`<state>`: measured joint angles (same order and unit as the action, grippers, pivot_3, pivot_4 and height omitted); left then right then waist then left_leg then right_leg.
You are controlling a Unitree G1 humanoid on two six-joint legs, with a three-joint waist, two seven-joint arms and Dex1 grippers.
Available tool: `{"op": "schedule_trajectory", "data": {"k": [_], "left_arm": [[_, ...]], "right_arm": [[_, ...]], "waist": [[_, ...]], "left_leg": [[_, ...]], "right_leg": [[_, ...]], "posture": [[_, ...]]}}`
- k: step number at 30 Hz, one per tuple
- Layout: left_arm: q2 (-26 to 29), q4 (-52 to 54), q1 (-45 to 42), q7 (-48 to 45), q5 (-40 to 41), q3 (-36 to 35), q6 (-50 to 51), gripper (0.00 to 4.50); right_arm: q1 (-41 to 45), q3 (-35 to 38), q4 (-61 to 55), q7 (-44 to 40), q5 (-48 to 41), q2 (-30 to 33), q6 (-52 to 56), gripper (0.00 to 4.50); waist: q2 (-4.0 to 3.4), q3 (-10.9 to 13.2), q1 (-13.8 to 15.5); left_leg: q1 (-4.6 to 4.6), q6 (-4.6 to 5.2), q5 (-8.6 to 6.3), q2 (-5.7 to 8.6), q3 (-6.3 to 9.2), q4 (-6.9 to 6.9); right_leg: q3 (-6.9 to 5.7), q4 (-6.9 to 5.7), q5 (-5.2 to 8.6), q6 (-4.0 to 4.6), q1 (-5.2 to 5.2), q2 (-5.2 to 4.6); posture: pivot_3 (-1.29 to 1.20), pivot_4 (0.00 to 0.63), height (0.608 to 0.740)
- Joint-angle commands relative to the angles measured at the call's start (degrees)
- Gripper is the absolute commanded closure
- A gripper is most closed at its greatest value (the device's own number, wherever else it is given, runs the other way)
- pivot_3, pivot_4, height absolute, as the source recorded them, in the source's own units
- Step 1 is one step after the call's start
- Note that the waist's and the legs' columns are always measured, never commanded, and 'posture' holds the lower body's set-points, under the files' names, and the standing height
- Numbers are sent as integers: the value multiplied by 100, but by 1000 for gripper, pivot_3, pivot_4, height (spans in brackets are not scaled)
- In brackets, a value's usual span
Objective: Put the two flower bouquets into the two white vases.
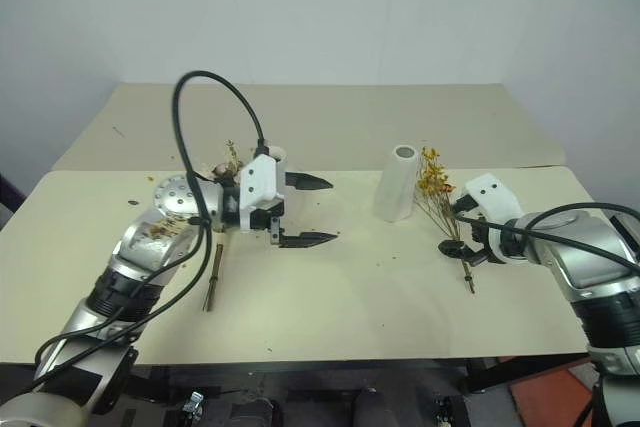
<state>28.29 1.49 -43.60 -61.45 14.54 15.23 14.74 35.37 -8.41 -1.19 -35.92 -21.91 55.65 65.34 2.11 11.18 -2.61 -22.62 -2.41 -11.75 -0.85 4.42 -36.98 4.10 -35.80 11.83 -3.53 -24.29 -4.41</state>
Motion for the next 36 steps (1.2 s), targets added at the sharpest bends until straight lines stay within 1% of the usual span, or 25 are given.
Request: {"op": "schedule_trajectory", "data": {"k": [1, 4, 7, 13, 18, 19, 21, 23, 25, 27, 30, 33, 36], "left_arm": [[-109, 152, -74, -20, -71, 26, -201, 51], [-155, 221, 0, -28, -144, 64, -224, 51], [-134, 285, 60, -36, -180, 70, -220, 0], [-91, 444, 202, 83, -124, -98, -66, 0], [-16, 534, 327, 62, -113, -178, -81, 0], [-4, 538, 342, 71, -124, -182, -70, 0], [8, 552, 337, 90, -85, -198, 52, 0], [5, 561, 320, 100, -20, -247, 140, 0], [21, 549, 302, 102, -9, -279, 137, 0], [40, 523, 292, 92, -16, -300, 119, 0], [41, 463, 258, 78, -7, -331, 160, 0], [31, 437, 225, 56, 8, -337, 182, 0], [32, 431, 221, 41, -31, -327, 87, 0]], "right_arm": [[371, -106, 455, -38, 331, -99, -115, 0], [679, -379, 1030, -144, 626, -263, -365, 0], [971, -522, 1583, -228, 880, -439, -551, 548], [1362, -693, 2296, -447, 1263, -696, -796, 2608], [1470, -670, 2469, -479, 1478, -817, -830, 4353], [1498, -601, 2508, -379, 1523, -853, -811, 4459], [1539, -431, 2589, -148, 1616, -923, -855, 4459], [1568, -125, 2634, 384, 1774, -1008, -1158, 4459], [1549, 340, 2466, 1071, 1906, -1098, -1836, 4459], [1536, 872, 2230, 1825, 1982, -1266, -2702, 4459], [1745, 1958, 2007, 2911, 1717, -1762, -3745, 4459], [1831, 2524, 1769, 3395, 1524, -2189, -4654, 4459], [1966, 2945, 1473, 3525, 1048, -2628, -4776, 4459]], "waist": [[0, 0, 6], [0, 0, 3], [-1, 1, -6], [-2, 1, -2], [-3, 1, -1], [-3, 2, -2], [-3, 1, -1], [-3, 1, -1], [-7, 4, -2], [-11, 7, -4], [-13, 8, -20], [-14, 8, -10], [-14, 8, -15]], "left_leg": [[-1, 0, 0, 0, 0, -1], [0, 0, 0, 0, 1, -1], [1, 0, 0, 0, 1, 0], [1, 0, 0, 0, 1, 0], [1, 0, 0, 0, 2, 0], [1, 0, 0, 1, 2, 0], [2, 0, 0, 1, 2, -1], [3, 0, 0, 1, 2, -1], [1, 0, 0, 2, 2, 0], [-2, 0, 0, 3, 1, 1], [-4, 0, 0, 1, 1, 5], [-3, 0, 0, 1, 2, 5], [-3, 0, 0, 1, 3, 4]], "right_leg": [[0, 0, 0, 0, 0, 0], [-1, 0, 0, 0, 1, 0], [-1, -1, 0, 0, 0, 0], [-1, -2, -2, 1, 0, 0], [-1, -2, -5, 6, 0, 0], [-1, -3, -5, 7, 0, 0], [-1, -4, -5, 6, 0, 0], [-1, -5, -5, 5, 1, 0], [-1, -4, -5, 6, -1, -1], [0, -4, -18, 27, -6, -1], [1, -5, -25, 39, -10, 0], [0, -6, -28, 42, -8, 0], [-1, -4, -30, 45, -5, 0]], "posture": [[0, 150, 740], [0, 150, 740], [0, 150, 740], [0, 150, 740], [0, 150, 740], [0, 150, 740], [0, 150, 740], [0, 150, 740], [0, 150, 740], [0, 150, 740], [0, 150, 740], [0, 150, 740], [0, 150, 740]]}}
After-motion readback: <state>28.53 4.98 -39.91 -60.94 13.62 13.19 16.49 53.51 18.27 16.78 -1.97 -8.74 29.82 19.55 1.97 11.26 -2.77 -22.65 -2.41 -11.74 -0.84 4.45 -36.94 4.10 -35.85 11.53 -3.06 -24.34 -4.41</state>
